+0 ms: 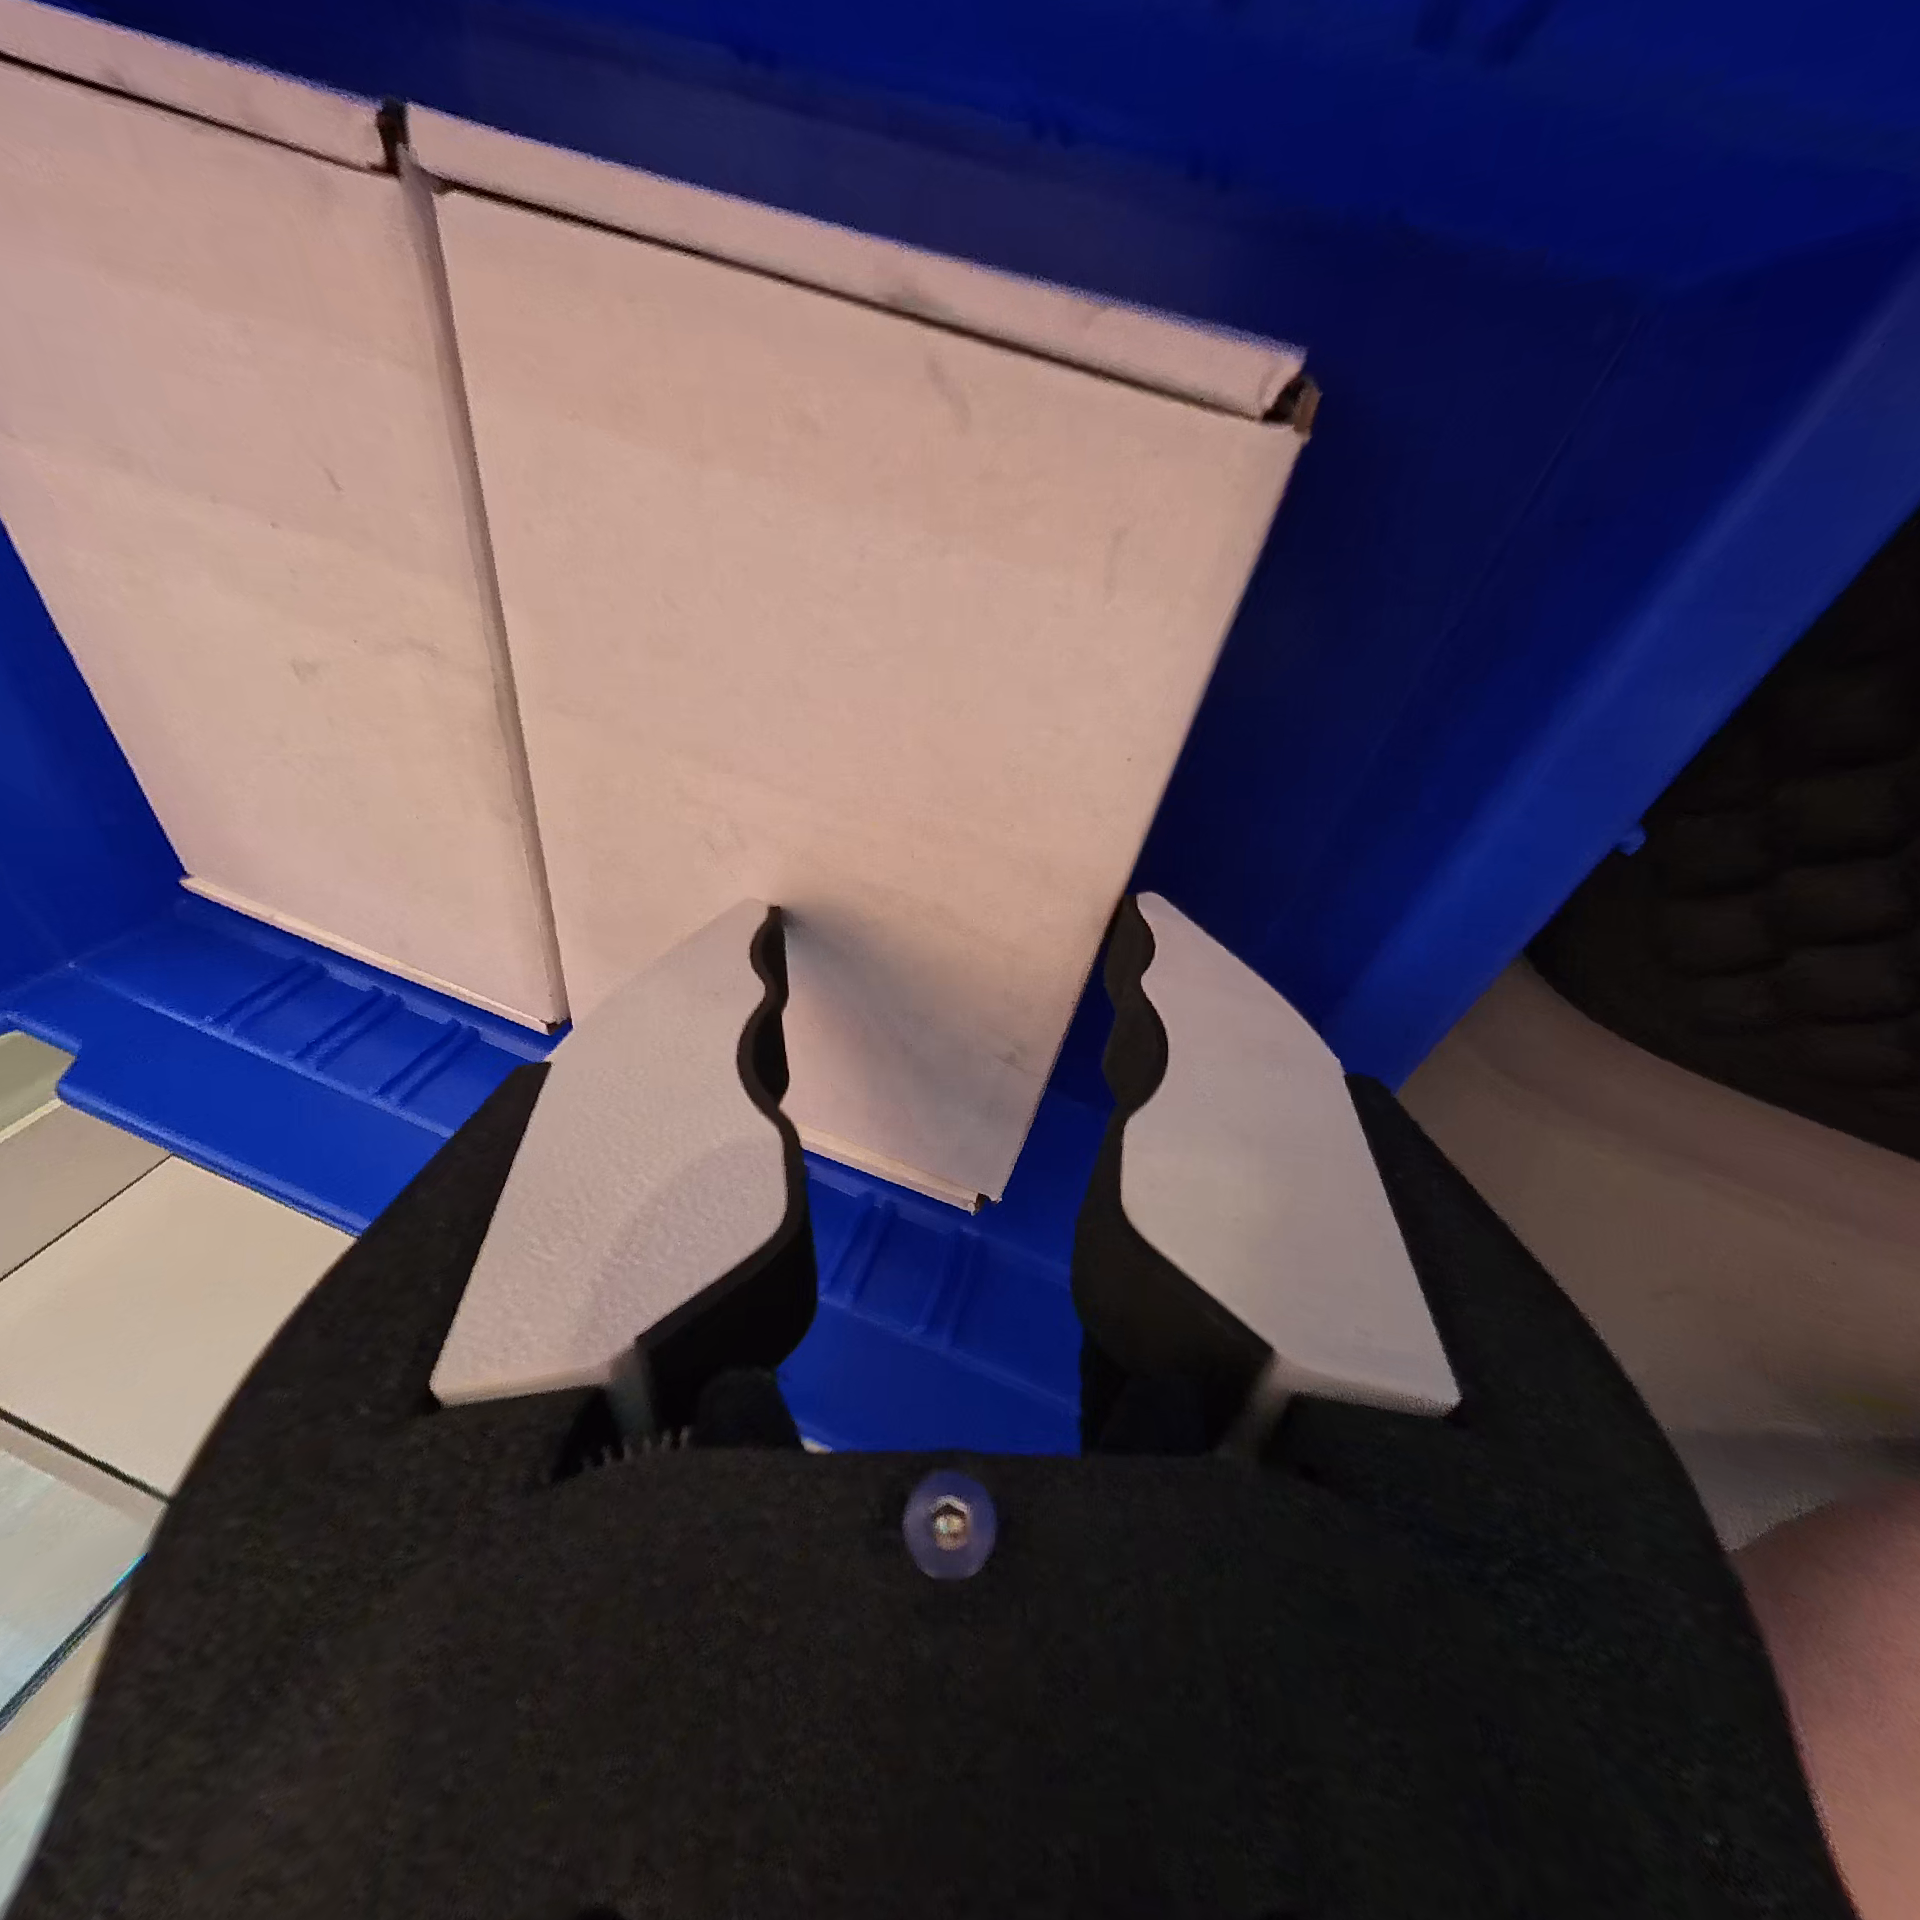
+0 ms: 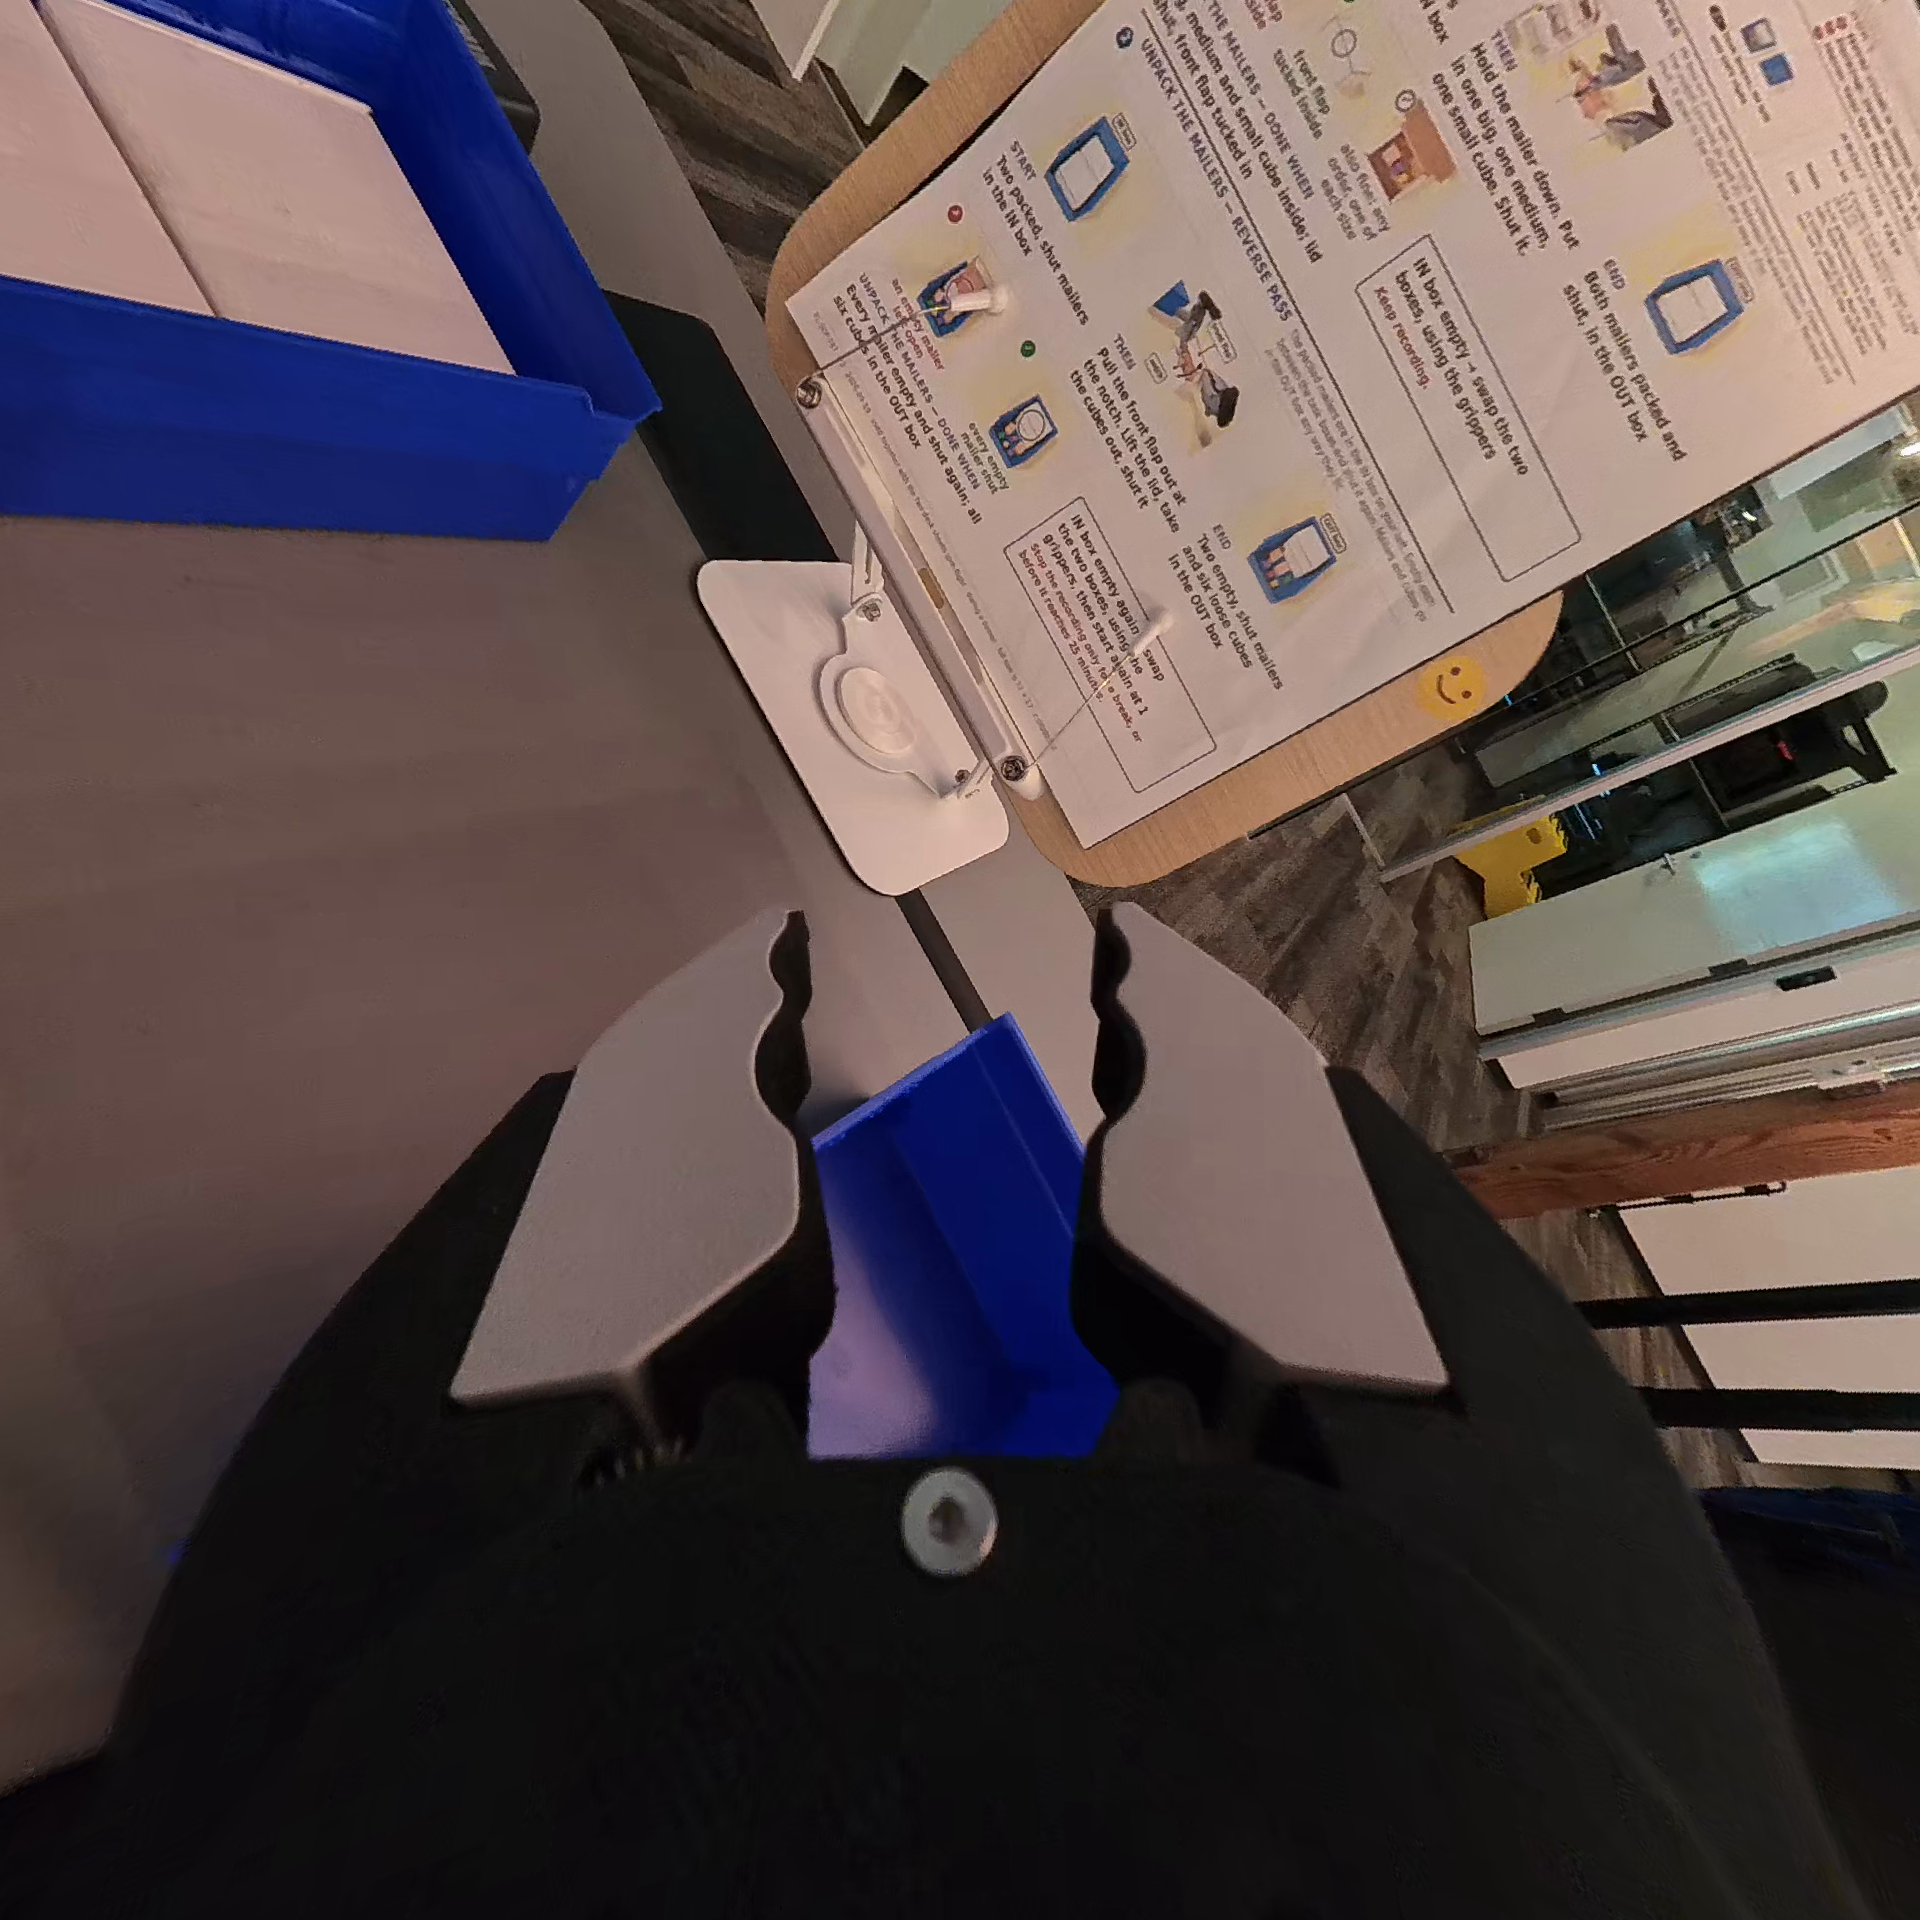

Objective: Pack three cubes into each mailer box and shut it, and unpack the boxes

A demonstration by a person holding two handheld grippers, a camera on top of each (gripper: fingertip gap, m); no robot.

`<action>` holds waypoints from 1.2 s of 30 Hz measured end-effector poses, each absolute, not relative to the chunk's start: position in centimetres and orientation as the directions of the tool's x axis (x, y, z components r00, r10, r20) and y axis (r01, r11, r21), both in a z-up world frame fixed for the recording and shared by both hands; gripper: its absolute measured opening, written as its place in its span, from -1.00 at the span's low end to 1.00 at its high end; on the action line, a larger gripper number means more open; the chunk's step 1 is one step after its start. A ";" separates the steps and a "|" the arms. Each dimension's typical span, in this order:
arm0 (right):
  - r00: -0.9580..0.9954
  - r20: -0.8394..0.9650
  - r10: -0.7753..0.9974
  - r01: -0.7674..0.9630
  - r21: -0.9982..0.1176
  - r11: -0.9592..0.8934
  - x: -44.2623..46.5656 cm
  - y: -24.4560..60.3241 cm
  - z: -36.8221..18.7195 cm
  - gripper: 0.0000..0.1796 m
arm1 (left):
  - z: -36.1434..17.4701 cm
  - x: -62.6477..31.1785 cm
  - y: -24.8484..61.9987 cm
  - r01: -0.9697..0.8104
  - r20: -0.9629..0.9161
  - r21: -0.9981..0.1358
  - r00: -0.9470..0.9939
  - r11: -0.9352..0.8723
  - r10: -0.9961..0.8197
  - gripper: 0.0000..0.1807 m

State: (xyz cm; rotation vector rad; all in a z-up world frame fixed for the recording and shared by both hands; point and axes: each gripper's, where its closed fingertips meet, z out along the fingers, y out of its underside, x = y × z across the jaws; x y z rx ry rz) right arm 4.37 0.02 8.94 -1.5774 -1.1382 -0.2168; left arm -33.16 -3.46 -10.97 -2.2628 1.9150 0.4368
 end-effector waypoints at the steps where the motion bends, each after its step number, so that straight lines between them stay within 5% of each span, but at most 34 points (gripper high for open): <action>1: 0.515 0.660 0.548 0.748 -0.658 0.090 4.2 0.0 8.8 -0.40 | -10.9 -33.2 -3.6 -0.982 -0.303 0.090 0.133 -0.167 -0.944 -0.35; 15: 0.495 0.628 0.601 0.735 -0.672 0.096 3.0 -0.2 8.0 -0.40 | -10.0 -33.4 -3.9 -0.978 -0.040 0.193 0.068 -0.074 -0.997 -0.42; 16: 0.495 0.628 0.601 0.734 -0.672 0.097 3.1 -0.3 8.0 -0.40 | -9.9 -33.4 -3.8 -0.981 -0.011 0.182 0.064 -0.065 -0.998 -0.47; 17: 0.495 0.629 0.600 0.734 -0.672 0.097 3.1 -0.3 8.1 -0.40 | -9.8 -33.3 -4.0 -0.985 0.032 0.165 0.065 -0.059 -0.997 -0.96; 18: 0.495 0.629 0.599 0.735 -0.671 0.098 3.2 -0.4 8.1 -0.40 | -9.8 -33.1 -4.2 -0.987 0.080 0.148 0.079 -0.067 -0.994 -1.00; 23: 0.497 0.628 0.599 0.733 -0.673 0.099 3.5 -0.5 8.2 -0.40 | -9.7 -32.5 -4.3 -0.975 0.204 0.094 0.216 -0.201 -0.955 -0.93; 30: 0.494 0.629 0.599 0.738 -0.668 0.093 3.6 -0.2 8.0 -0.40 | -9.6 -33.2 -4.1 -0.986 0.029 0.001 0.165 -0.165 -0.986 -0.81; 36: 0.499 0.625 0.600 0.729 -0.678 0.100 3.4 -0.1 8.3 -0.40 | -9.2 -34.3 -4.1 -0.991 -0.178 -0.021 0.137 -0.135 -0.974 -0.37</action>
